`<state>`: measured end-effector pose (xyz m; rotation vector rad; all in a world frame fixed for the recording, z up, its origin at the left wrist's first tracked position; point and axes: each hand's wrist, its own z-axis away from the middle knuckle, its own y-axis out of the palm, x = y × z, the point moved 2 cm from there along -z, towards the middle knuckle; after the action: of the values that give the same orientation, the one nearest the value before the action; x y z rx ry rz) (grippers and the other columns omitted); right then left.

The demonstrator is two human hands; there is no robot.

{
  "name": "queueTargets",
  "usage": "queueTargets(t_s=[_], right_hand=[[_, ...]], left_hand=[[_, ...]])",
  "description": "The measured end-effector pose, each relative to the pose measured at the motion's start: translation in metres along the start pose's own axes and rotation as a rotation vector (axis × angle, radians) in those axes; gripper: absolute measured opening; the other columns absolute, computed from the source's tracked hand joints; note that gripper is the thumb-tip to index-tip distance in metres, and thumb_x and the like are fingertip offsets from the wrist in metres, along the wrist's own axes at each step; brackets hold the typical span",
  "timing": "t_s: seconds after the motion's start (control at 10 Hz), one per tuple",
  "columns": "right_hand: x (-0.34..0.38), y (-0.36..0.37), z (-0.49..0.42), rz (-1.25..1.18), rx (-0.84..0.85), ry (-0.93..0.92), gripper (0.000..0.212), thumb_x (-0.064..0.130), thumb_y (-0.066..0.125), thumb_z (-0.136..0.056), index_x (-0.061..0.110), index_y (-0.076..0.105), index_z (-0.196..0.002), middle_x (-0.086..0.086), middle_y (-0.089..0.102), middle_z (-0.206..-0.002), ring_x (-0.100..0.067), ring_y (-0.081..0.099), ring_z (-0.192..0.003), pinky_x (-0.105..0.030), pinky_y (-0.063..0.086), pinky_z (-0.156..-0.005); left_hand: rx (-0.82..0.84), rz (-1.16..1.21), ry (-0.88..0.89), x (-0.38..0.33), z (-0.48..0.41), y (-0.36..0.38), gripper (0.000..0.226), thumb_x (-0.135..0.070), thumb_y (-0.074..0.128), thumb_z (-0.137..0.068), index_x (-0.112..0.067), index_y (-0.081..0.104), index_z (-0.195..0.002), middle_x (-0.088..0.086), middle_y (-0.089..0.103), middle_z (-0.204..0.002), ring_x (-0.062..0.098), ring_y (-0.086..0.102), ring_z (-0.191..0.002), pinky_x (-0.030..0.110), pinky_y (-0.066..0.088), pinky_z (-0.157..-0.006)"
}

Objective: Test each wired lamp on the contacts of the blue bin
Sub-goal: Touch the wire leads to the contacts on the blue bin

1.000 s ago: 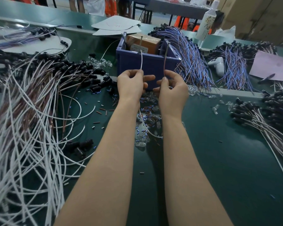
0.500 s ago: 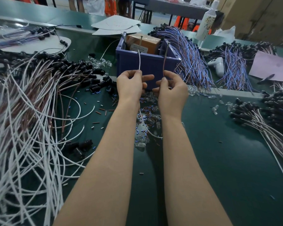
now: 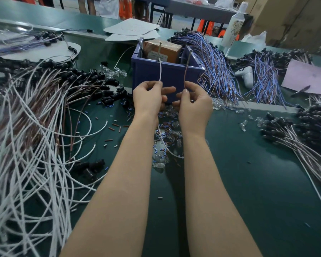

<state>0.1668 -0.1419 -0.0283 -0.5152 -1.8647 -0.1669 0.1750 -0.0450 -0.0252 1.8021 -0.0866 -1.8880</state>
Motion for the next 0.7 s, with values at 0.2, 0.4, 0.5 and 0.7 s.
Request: queueTargets(t_s=[0.2,0.4,0.5,0.7], right_hand=[[0.0006,-0.0005,-0.0005,0.008,0.007,-0.004,0.024,0.006,0.048,-0.095,0.01,0.064,-0.112,0.005,0.063,-0.074,0.001,0.06,-0.05,-0.025,0.055,-0.069],[0.0007,-0.0004,-0.0009,0.001,0.003,-0.003,0.024,0.006,0.048,-0.095,0.009,0.064,-0.112,0.004,0.063,-0.075,-0.004,0.062,-0.054,-0.028,0.056,-0.07],[0.0011,-0.0002,-0.001,0.007,0.003,-0.009,0.024,0.006,0.048,-0.095,0.009,0.064,-0.112,0.004,0.063,-0.075,-0.004,0.062,-0.054,-0.029,0.056,-0.07],[0.0014,0.0002,-0.0007,-0.003,0.008,-0.003,0.024,0.005,0.048,-0.095,0.008,0.064,-0.113,0.003,0.063,-0.075,-0.007,0.063,-0.054,-0.034,0.057,-0.072]], left_hand=[[-0.014,0.023,0.008,0.0,0.0,-0.0003,0.011,-0.01,0.048,-0.097,-0.013,0.051,-0.087,0.004,0.072,-0.074,0.001,0.042,-0.039,0.014,0.033,-0.037],[-0.01,0.024,0.013,0.002,0.001,0.0028,0.01,-0.012,0.049,-0.097,-0.013,0.054,-0.088,0.004,0.072,-0.077,0.002,0.044,-0.04,0.013,0.035,-0.038],[-0.014,0.04,0.012,0.0013,0.0004,0.0028,0.012,-0.012,0.048,-0.098,-0.011,0.055,-0.087,0.003,0.072,-0.075,0.002,0.043,-0.041,0.013,0.035,-0.038],[-0.022,0.022,0.037,0.0013,0.0003,0.0067,0.018,-0.013,0.047,-0.098,-0.011,0.056,-0.084,0.003,0.071,-0.072,0.001,0.043,-0.039,0.012,0.035,-0.038]])
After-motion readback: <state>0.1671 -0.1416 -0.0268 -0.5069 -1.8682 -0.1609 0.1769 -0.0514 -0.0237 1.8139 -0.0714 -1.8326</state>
